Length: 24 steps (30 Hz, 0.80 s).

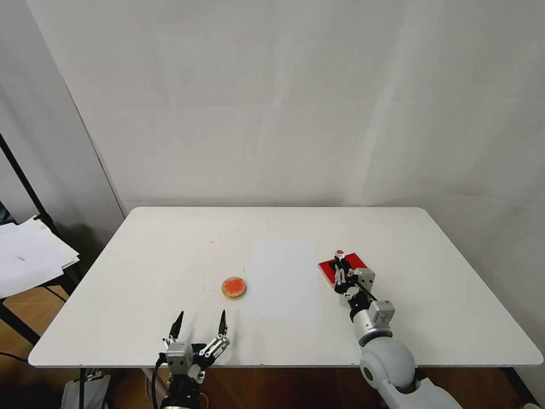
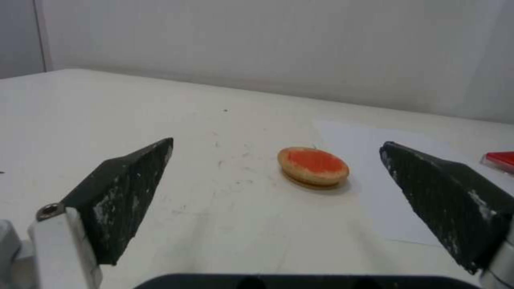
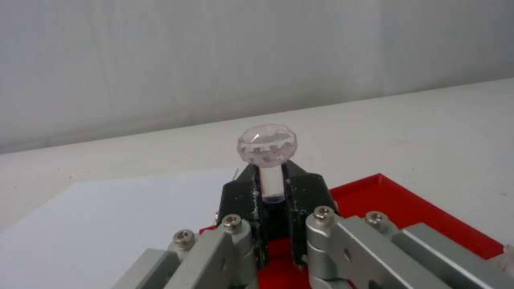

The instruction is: Pick up the stamp from the ink pad and place it onto another ink pad.

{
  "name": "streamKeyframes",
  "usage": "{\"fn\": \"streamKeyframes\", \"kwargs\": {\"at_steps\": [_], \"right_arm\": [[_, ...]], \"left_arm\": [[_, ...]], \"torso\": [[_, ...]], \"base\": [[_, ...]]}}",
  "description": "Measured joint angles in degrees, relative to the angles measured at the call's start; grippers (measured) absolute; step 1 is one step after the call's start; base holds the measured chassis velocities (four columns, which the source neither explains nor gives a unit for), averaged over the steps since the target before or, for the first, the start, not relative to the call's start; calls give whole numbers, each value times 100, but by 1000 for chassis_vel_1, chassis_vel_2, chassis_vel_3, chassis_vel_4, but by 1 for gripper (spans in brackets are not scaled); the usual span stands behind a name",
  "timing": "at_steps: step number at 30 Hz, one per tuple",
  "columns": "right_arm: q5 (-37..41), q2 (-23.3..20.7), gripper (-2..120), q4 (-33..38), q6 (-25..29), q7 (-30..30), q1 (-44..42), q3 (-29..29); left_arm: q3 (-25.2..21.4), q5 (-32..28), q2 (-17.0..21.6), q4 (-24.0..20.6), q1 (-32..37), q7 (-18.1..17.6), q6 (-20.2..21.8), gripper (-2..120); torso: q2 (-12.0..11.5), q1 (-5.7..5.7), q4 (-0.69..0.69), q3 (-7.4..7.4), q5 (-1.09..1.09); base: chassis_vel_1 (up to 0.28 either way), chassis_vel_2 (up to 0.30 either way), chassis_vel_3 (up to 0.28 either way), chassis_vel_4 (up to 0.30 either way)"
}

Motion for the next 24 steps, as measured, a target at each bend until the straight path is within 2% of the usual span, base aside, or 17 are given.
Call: {"fn": "streamKeyframes", "kwargs": {"at_steps": [11,16,24], "right_arm": [[200,-55,7,516,262,-325,-217,-139],[320,-124,7,910,156,-352,-459,-602],[324,-173,7,957,-54,-356,-515,-1254]], "left_arm": [[0,0,0,0,0,0,0,102],[0,0,0,0,0,0,0,102],[0,0,0,0,0,0,0,102]], "torso": [[0,0,0,0,0],[0,0,0,0,0],[0,-1,0,-1,-1]], "base": [[0,0,0,0],[0,0,0,0],[0,0,0,0]]}}
